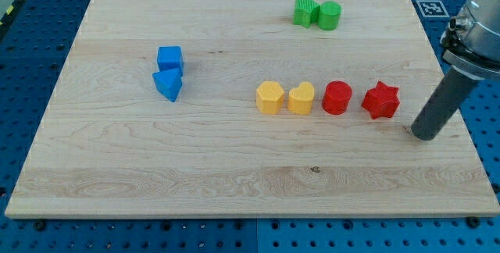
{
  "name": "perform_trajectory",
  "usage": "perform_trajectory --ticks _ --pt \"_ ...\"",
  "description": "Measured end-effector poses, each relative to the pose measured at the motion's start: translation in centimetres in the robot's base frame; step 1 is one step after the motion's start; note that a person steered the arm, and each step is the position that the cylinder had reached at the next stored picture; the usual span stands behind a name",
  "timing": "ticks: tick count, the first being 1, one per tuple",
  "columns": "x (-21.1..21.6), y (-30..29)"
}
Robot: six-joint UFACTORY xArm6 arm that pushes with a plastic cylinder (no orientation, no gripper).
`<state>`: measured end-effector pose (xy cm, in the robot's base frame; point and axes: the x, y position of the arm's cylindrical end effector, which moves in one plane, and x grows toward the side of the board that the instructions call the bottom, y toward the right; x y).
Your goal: Move the red star below the green star
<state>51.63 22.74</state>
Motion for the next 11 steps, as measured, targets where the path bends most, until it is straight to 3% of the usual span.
perform_trajectory --ticks 4,6,8,10,11 --pt "-4.4 -6.3" --pt "-9.0 -6.9" --pt "-15.2 -12.8" --pt "-16.8 -8.5" --pt "-19.6 -7.7"
